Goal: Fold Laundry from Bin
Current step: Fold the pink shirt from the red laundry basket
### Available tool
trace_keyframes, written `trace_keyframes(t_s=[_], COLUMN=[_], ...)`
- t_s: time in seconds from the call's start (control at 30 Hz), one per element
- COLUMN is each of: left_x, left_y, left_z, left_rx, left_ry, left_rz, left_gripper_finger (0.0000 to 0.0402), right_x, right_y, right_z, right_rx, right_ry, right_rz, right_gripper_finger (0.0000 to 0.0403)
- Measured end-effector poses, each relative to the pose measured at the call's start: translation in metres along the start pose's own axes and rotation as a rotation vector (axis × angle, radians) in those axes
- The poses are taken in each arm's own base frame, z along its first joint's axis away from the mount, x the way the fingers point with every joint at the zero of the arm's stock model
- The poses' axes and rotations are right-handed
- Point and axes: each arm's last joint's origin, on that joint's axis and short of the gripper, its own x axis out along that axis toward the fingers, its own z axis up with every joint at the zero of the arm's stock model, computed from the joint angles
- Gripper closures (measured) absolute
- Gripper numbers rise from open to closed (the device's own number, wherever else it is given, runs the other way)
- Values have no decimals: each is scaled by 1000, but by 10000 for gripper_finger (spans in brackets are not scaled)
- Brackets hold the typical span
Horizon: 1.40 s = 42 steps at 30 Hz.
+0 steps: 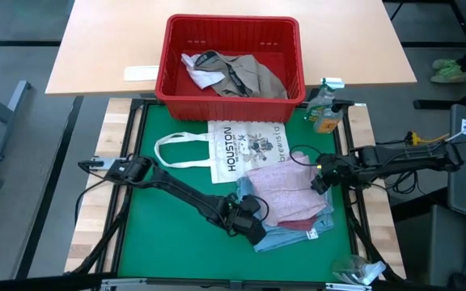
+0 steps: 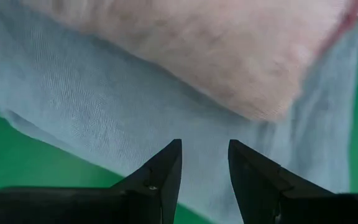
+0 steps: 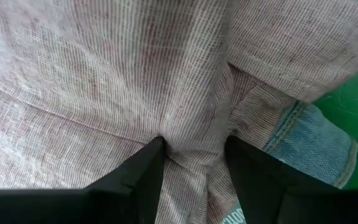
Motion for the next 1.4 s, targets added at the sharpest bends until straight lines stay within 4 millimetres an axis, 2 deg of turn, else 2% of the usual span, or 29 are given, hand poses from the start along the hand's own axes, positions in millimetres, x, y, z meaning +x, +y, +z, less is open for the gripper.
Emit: trace_keyframes(t_s=[0.13, 0.23, 0.53, 0.67, 0.83, 1.0, 1.4], left_x=[15, 17, 8, 4, -1, -9, 4], left_y=[6, 5, 0, -4, -7, -2, 22], left_z=[-3, 0, 1, -6, -10, 4, 29], left_rx=[-97, -121, -152, -160, -187, -232, -240], left_ry=[-60, -72, -50, -28, -97, -205, -198], left_rz=[-21, -54, -111, -123, -98, -56, 38], left_gripper_finger=[276, 276, 276, 276, 276, 276, 276], right_x=[0, 0, 0, 0, 0, 0, 0], right_y=[0, 1, 1, 0, 0, 0, 0], right_z=[0, -1, -1, -2, -2, -2, -2], right_rx=[1, 1, -5, -5, -5, -6, -6], right_ry=[13, 40, 46, 48, 49, 50, 50], right_rz=[8, 23, 26, 23, 22, 22, 21], right_gripper_finger=[228, 228, 228, 228, 228, 228, 228])
